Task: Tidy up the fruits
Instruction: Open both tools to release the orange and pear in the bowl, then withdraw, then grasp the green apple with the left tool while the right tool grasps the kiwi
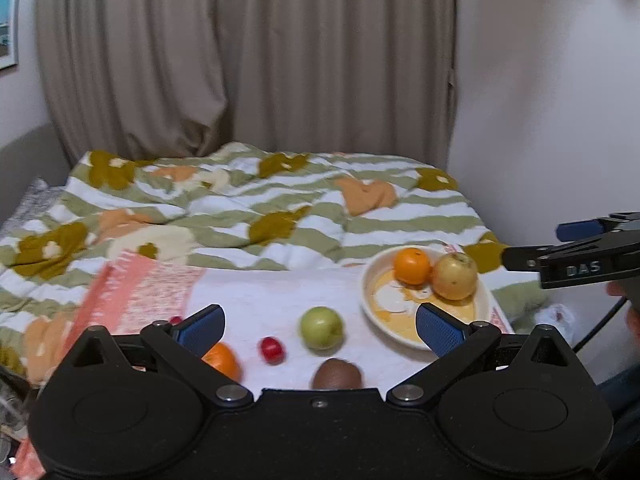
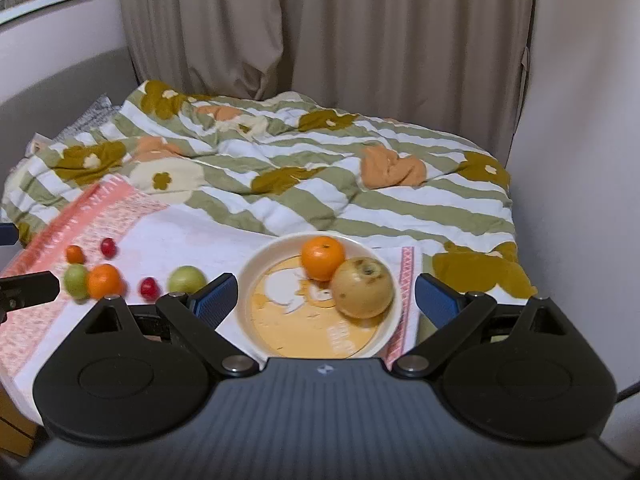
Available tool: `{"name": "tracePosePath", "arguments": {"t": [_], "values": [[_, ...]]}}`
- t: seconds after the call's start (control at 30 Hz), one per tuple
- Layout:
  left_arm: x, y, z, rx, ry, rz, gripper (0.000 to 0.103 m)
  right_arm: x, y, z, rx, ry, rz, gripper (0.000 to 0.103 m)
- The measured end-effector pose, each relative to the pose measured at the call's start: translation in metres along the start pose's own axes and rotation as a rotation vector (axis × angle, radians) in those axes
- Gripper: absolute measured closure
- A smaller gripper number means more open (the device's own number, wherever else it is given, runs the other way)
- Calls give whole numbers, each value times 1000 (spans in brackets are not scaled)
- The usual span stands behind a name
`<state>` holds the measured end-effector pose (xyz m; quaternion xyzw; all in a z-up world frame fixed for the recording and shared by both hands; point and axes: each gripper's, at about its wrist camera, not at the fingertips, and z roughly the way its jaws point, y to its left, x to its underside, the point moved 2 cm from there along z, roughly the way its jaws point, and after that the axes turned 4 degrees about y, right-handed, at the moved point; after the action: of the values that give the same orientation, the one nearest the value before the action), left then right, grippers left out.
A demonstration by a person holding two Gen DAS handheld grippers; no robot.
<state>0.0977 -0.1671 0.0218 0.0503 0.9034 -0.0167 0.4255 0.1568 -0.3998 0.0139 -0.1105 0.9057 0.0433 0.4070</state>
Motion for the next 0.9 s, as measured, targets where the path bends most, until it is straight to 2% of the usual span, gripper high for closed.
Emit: {"name": "tracePosePath", "arguments": {"t": [0.27, 0.4, 0.67, 0.9], "values": [[22, 51, -36, -73, -34, -41, 0, 11, 44, -28, -26, -2, 58, 0], [33, 83, -39, -70, -33, -55, 0, 19, 71, -32, -14, 3, 92, 0], [52, 138, -27, -52, -15, -55, 0, 33, 121, -20, 54, 26, 200, 0], [65, 173, 6, -8, 18, -7, 0, 45, 162, 9, 113, 44, 244, 0]]}}
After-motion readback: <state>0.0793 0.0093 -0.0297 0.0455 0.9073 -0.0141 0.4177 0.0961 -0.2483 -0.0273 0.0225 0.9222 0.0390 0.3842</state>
